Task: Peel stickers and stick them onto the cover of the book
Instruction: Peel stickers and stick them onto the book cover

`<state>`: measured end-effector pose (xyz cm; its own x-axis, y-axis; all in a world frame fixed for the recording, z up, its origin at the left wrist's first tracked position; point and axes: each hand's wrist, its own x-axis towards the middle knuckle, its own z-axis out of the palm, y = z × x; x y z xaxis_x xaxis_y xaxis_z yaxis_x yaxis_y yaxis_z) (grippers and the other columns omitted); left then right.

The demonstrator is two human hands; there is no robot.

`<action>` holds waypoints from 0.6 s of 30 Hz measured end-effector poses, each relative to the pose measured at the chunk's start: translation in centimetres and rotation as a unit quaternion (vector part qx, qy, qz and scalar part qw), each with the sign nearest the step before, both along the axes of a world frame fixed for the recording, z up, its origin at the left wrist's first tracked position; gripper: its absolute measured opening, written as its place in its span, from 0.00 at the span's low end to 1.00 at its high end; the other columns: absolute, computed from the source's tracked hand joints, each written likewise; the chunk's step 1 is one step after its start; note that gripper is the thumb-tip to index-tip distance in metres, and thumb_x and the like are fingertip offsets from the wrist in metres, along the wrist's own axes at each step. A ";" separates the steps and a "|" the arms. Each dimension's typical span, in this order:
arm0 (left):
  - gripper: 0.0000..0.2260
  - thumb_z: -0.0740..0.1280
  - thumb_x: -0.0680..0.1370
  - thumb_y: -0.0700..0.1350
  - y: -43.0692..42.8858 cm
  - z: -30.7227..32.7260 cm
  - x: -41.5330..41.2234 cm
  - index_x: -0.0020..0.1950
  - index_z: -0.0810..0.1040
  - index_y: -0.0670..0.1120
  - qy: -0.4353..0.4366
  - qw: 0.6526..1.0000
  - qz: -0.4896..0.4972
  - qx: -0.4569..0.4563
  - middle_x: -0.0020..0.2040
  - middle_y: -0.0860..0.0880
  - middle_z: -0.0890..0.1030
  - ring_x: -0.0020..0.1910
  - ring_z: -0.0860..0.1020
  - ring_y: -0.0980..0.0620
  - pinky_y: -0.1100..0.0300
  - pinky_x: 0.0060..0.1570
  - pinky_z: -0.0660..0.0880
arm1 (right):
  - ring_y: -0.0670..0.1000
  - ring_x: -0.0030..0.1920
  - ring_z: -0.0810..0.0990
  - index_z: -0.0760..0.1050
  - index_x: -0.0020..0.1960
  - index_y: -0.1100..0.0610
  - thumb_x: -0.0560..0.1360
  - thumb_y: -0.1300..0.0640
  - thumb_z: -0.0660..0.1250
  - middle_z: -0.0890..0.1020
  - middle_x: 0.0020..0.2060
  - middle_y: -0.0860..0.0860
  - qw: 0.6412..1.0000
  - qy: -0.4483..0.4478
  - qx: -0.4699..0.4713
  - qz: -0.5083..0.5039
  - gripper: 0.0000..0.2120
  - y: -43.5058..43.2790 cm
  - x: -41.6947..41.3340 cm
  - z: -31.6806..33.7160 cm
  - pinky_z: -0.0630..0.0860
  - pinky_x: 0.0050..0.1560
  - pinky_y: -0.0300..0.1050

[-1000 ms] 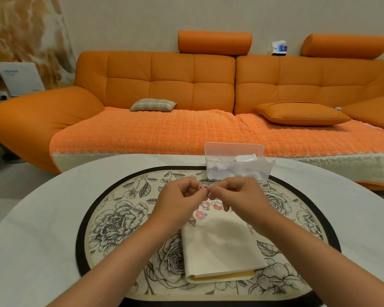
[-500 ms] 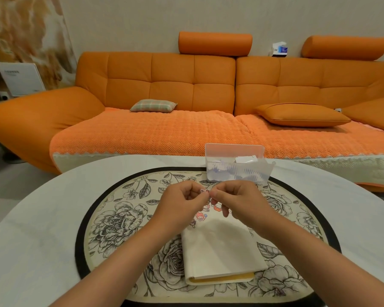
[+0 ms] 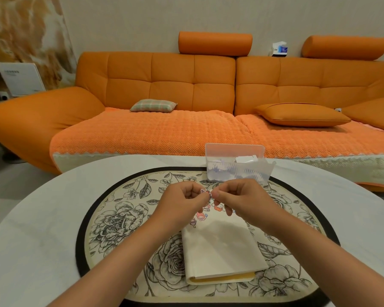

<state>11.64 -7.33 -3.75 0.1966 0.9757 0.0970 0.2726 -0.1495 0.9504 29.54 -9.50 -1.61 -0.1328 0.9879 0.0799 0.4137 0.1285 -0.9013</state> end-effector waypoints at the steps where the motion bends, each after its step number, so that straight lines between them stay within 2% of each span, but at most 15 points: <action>1: 0.04 0.71 0.77 0.41 0.0 0.0 0.0 0.42 0.83 0.43 0.001 1.000 0.000 0.000 0.32 0.49 0.81 0.31 0.78 0.55 0.59 0.33 0.74 | 0.41 0.25 0.71 0.85 0.43 0.57 0.78 0.55 0.70 0.79 0.25 0.45 1.000 -0.005 0.006 -0.001 0.09 0.0 0.0 -0.1 0.68 0.29 0.32; 4: 0.04 0.71 0.77 0.41 0.0 0.0 0.0 0.43 0.83 0.42 0.001 1.000 0.001 0.003 0.32 0.49 0.81 0.31 0.78 0.56 0.60 0.33 0.74 | 0.41 0.26 0.73 0.84 0.42 0.55 0.78 0.55 0.70 0.80 0.26 0.43 0.999 -0.037 0.033 -0.007 0.08 0.2 0.0 -0.3 0.69 0.30 0.33; 8: 0.04 0.71 0.77 0.40 -0.1 -0.1 0.1 0.43 0.83 0.42 0.001 1.000 0.004 0.012 0.31 0.49 0.81 0.31 0.78 0.55 0.63 0.33 0.74 | 0.43 0.29 0.75 0.84 0.41 0.52 0.78 0.55 0.70 0.84 0.33 0.51 0.996 -0.060 0.063 -0.009 0.08 0.3 0.0 -0.7 0.73 0.33 0.38; 10: 0.04 0.71 0.76 0.40 -0.1 0.0 0.1 0.43 0.83 0.42 -0.002 1.000 0.005 0.013 0.31 0.49 0.81 0.31 0.78 0.55 0.65 0.32 0.74 | 0.42 0.29 0.74 0.84 0.41 0.51 0.78 0.54 0.70 0.84 0.34 0.52 0.995 -0.070 0.068 -0.008 0.08 0.3 0.0 -0.7 0.72 0.33 0.37; 13: 0.04 0.71 0.76 0.40 -0.2 0.0 0.3 0.43 0.83 0.41 -0.007 1.000 0.006 0.012 0.32 0.49 0.82 0.30 0.78 0.56 0.66 0.31 0.74 | 0.42 0.29 0.72 0.83 0.41 0.51 0.79 0.56 0.69 0.82 0.31 0.49 0.991 -0.094 0.091 0.001 0.09 0.3 0.0 -0.8 0.71 0.33 0.39; 16: 0.04 0.71 0.76 0.40 -0.3 0.1 0.4 0.43 0.83 0.41 -0.010 1.000 0.010 0.013 0.34 0.44 0.83 0.30 0.78 0.55 0.65 0.31 0.74 | 0.43 0.28 0.68 0.81 0.39 0.47 0.80 0.55 0.66 0.76 0.25 0.42 0.987 -0.112 0.112 -0.003 0.12 0.2 -0.3 -1.2 0.67 0.32 0.44; 18: 0.04 0.71 0.76 0.40 -0.4 0.1 0.5 0.43 0.83 0.41 -0.012 1.000 0.015 0.014 0.34 0.45 0.83 0.30 0.77 0.55 0.64 0.30 0.74 | 0.43 0.27 0.67 0.81 0.40 0.47 0.80 0.55 0.66 0.75 0.25 0.40 0.985 -0.122 0.123 -0.013 0.11 0.2 -0.4 -1.4 0.66 0.32 0.45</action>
